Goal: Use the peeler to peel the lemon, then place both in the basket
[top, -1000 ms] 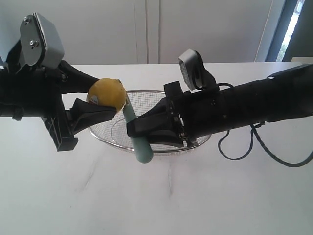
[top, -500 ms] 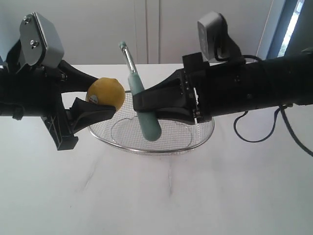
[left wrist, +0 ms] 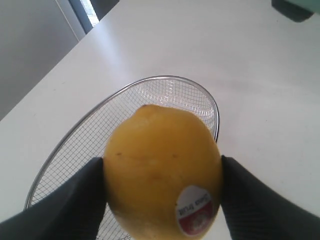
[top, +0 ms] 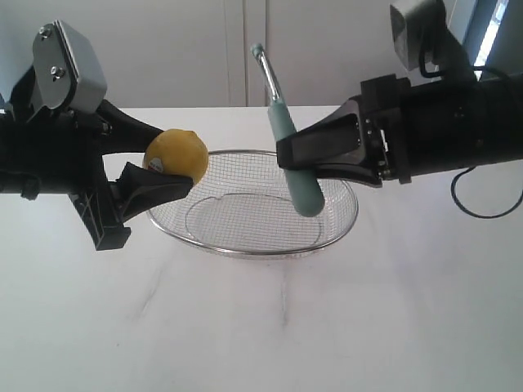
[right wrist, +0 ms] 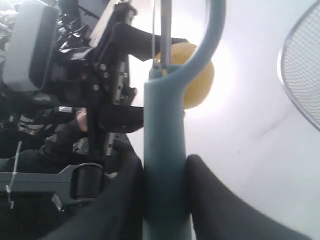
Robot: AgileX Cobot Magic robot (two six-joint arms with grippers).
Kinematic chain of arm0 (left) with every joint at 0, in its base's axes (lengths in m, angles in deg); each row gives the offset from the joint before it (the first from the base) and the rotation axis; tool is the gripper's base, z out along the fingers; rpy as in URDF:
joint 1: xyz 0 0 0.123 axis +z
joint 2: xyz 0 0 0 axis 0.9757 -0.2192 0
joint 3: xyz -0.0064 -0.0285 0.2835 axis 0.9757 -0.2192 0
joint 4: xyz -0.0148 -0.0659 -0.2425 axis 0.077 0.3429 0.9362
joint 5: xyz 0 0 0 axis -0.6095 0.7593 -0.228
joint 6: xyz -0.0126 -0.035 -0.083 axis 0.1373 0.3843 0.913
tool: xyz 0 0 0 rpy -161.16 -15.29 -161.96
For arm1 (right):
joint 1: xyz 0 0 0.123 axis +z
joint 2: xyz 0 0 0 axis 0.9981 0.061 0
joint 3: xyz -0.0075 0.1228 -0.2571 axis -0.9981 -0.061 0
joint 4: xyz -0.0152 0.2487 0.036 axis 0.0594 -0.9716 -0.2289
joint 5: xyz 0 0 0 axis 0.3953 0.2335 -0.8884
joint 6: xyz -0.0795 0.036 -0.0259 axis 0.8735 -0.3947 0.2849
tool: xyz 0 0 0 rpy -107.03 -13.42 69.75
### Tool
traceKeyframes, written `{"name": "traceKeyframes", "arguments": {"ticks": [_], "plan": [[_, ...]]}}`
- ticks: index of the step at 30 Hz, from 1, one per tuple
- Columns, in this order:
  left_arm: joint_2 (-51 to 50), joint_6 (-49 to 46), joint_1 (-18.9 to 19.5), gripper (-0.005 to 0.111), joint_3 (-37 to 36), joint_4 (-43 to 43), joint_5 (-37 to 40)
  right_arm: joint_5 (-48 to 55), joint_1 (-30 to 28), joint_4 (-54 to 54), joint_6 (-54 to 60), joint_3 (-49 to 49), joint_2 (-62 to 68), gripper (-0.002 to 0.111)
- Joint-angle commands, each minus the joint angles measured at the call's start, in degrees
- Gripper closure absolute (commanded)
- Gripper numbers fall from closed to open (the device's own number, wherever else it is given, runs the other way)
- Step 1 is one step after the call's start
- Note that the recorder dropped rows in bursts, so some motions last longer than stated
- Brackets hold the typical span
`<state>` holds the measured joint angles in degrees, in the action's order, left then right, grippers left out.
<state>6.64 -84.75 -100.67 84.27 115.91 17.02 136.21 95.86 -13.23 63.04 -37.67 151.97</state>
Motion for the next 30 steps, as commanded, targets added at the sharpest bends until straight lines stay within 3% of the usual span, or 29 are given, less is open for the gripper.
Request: {"name": "traceKeyframes", "arguments": {"ticks": [1,10,16,23,30], "plan": [[0.3,-0.1,-0.2,0.107,-0.2,1.5,0.6,-1.9,-0.5,2.2,-1.3,-0.1,3.1,0.108],[0.3,-0.1,-0.2,0.107,-0.2,1.5,0.8,2.0,1.0,-2.5,-0.6,-0.7,15.9,0.108],[0.3,-0.1,-0.2,0.107,-0.2,1.5,0.9,2.0,5.1,-6.4,1.8,-0.7,22.9,0.108],[0.3,-0.1,-0.2,0.107,-0.2,1.5,2.9,2.0,10.5,-9.9,1.8,-0.7,25.4,0.108],[0.3,-0.1,-0.2,0.107,-0.2,1.5,2.6,2.0,11.2,-11.0,1.6,-0.7,25.4,0.108]]}}
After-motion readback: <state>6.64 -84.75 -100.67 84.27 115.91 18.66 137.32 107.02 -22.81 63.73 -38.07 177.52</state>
